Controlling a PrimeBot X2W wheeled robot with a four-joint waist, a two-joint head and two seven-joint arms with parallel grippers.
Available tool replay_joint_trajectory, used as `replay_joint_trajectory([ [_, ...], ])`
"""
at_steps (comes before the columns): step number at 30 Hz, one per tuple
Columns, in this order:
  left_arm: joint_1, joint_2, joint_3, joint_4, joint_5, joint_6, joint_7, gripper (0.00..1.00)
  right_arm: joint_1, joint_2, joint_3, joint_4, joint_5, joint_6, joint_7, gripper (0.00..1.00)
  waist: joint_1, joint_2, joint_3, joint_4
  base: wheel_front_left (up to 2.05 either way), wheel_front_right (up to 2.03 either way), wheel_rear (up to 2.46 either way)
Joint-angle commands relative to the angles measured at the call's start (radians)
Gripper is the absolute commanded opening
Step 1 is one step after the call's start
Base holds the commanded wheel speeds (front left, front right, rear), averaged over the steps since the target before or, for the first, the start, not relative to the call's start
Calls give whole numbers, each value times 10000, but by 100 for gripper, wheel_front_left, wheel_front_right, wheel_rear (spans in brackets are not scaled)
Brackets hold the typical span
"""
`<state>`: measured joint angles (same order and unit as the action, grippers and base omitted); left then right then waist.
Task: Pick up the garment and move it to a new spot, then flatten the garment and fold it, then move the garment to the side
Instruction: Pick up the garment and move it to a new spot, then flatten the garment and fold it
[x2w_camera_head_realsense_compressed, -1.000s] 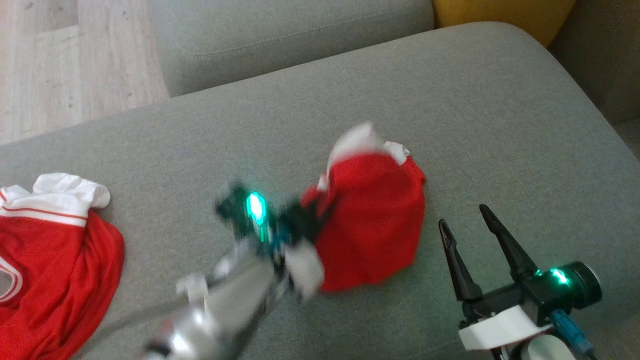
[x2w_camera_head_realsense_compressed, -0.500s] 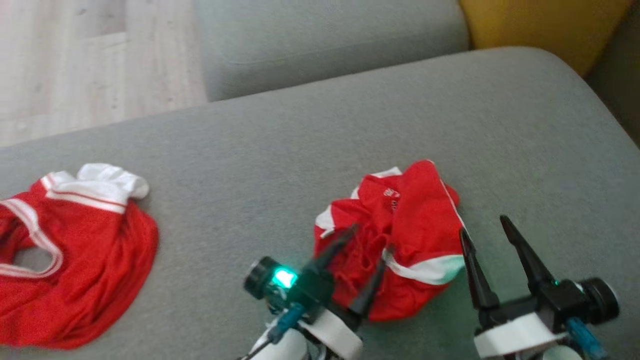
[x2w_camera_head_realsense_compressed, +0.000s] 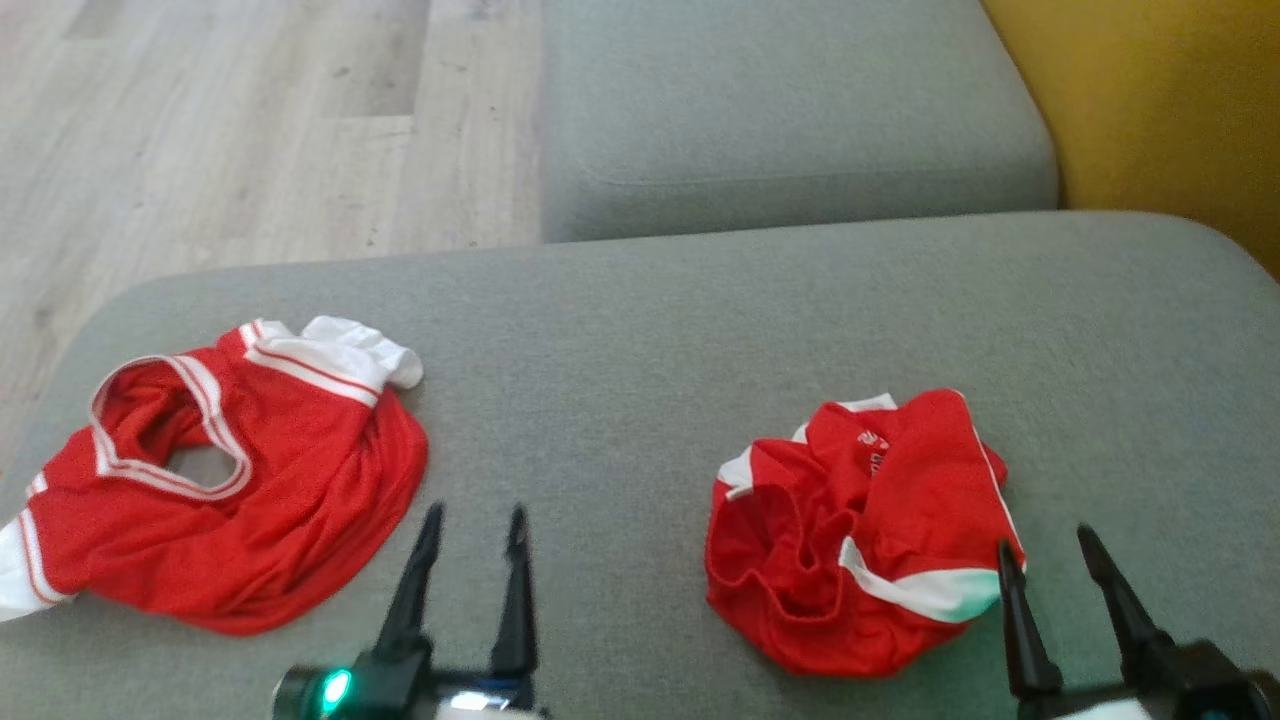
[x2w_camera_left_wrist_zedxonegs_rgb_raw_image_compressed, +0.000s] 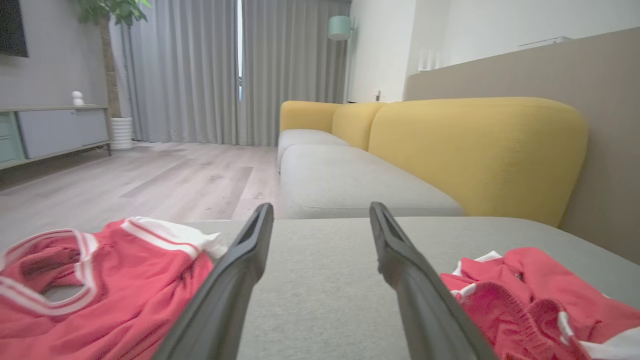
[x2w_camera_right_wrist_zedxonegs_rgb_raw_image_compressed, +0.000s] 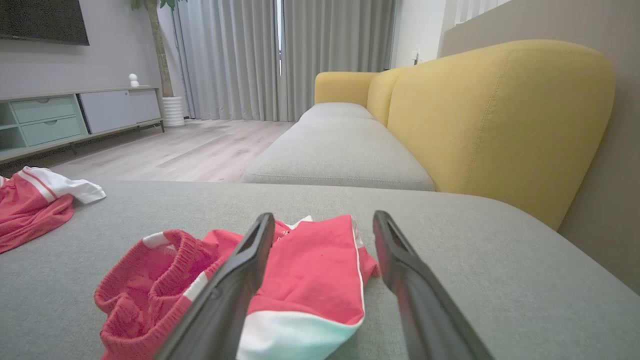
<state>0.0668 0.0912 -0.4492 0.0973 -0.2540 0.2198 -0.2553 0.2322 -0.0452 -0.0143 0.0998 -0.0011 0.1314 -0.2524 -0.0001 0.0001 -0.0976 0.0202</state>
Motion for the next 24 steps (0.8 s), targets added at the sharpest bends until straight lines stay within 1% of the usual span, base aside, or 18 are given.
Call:
replay_joint_trajectory([
  [1, -173, 33, 543, -539, 213, 4, -64, 100, -176, -74, 149, -300, 98, -7, -93, 100, 1, -1, -115, 135, 0, 0, 0],
  [4, 468, 36, 845, -809, 541, -218, -64, 100, 4, -63, 141, -302, 138, -7, -93, 100, 1, -1, -184, 222, 0, 0, 0],
  [7, 909, 40, 942, -791, 860, -494, -64, 100, 56, -57, 243, -292, 211, -7, -93, 100, 1, -1, -224, 254, 0, 0, 0],
  [12, 1099, -83, 1125, -733, 1129, -802, -64, 100, -7, -54, 410, -285, 342, -7, -93, 100, 1, -1, -226, 261, 0, 0, 0],
  [24, 1120, -318, 1487, -442, 1333, -942, -64, 100, -23, -52, 576, -314, 391, -7, -93, 100, 1, -1, -234, 175, 0, 0, 0],
])
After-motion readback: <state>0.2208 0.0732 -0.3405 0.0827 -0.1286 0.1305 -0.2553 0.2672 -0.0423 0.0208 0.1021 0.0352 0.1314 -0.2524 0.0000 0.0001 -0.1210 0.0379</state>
